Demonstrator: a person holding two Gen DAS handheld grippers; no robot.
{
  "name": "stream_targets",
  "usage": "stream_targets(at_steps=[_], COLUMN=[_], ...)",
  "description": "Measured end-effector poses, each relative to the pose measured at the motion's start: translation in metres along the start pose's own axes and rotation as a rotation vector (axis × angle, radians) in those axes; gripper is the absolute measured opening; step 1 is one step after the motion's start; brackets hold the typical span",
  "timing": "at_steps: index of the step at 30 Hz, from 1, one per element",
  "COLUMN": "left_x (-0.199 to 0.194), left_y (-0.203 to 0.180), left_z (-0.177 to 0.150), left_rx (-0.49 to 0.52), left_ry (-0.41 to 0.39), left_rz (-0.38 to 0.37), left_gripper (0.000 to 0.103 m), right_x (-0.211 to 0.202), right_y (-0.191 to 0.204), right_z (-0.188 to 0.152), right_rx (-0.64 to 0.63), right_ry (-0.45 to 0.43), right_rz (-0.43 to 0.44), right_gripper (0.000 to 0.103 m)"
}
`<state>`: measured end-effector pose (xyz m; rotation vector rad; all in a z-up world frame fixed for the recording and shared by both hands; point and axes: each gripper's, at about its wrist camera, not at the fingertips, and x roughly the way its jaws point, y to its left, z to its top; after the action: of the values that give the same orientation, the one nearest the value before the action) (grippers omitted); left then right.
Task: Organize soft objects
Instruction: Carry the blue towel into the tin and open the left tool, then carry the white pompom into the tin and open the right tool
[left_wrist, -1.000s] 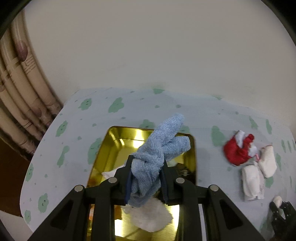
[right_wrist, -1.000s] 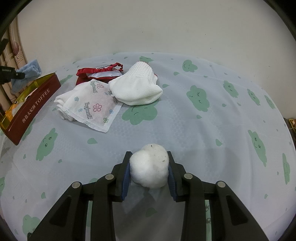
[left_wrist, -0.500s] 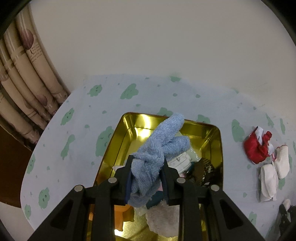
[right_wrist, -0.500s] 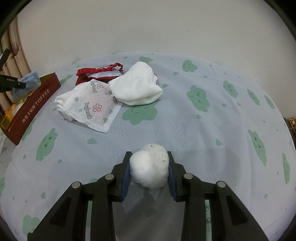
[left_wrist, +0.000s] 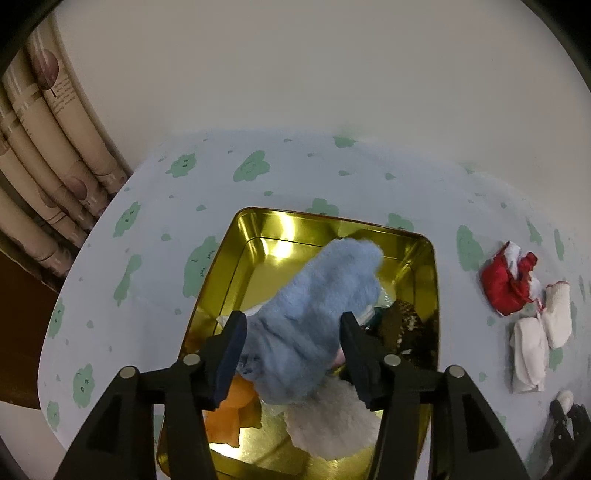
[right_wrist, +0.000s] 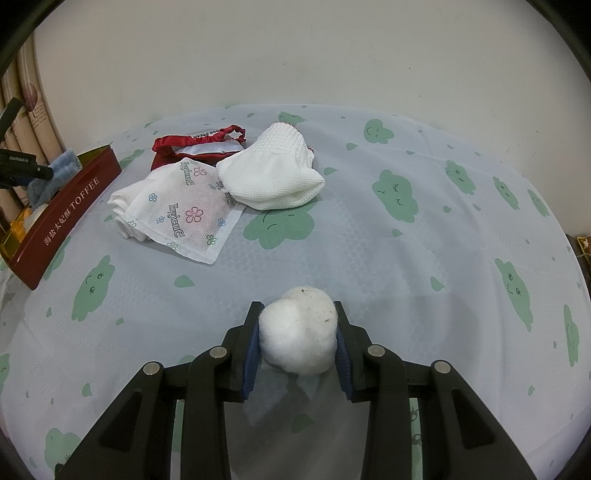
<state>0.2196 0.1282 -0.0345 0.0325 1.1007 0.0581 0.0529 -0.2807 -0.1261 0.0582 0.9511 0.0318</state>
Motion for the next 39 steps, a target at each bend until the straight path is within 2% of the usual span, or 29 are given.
stream_targets(at_steps=[6, 14, 21, 29, 31, 33, 39], left_x=[-0.022, -0.055, -0.067, -0.07, -0.071, -0.072, -0.072], left_y=[-0.001, 0.009, 0.039, 0.066, 0.07, 0.074, 0.08], left_z=[-0.001, -0.03, -0.056, -0.08, -0.086, -0.091, -0.105], left_rx=[0.01, 0.015, -0.042, -0.053, -0.062, -0.064, -0.059], left_ry=[-0.044, -0.129, -0.17, -0.217, -0.227, -0.24, -0.263], left_rz=[-0.008, 0.01, 0.038, 0.131, 0.146, 0.16, 0.205], left_gripper=[0.053, 0.053, 0.053, 0.053, 0.053, 0.053, 0.053], right_x=[0.0, -0.001, -0.005, -0.009, -0.01, -0.011, -0.013], right_y=[-0.001, -0.001, -0.001, 0.001, 0.002, 0.003, 0.006], right_z=[0.0, 0.0, -0.003, -0.009, -0.01, -0.011, -0.011], right_rx=[0.001, 0.0, 0.0, 0.01, 0.008, 0.012, 0.009], right_ry=[0.0, 0.001, 0.014, 0.024, 0.02, 0.012, 0.011], right_rz=[0.001, 0.005, 0.014, 0.002, -0.007, -0.02, -0.035], right_gripper=[0.034, 0.034, 0.042, 0.045, 0.044, 0.032, 0.028])
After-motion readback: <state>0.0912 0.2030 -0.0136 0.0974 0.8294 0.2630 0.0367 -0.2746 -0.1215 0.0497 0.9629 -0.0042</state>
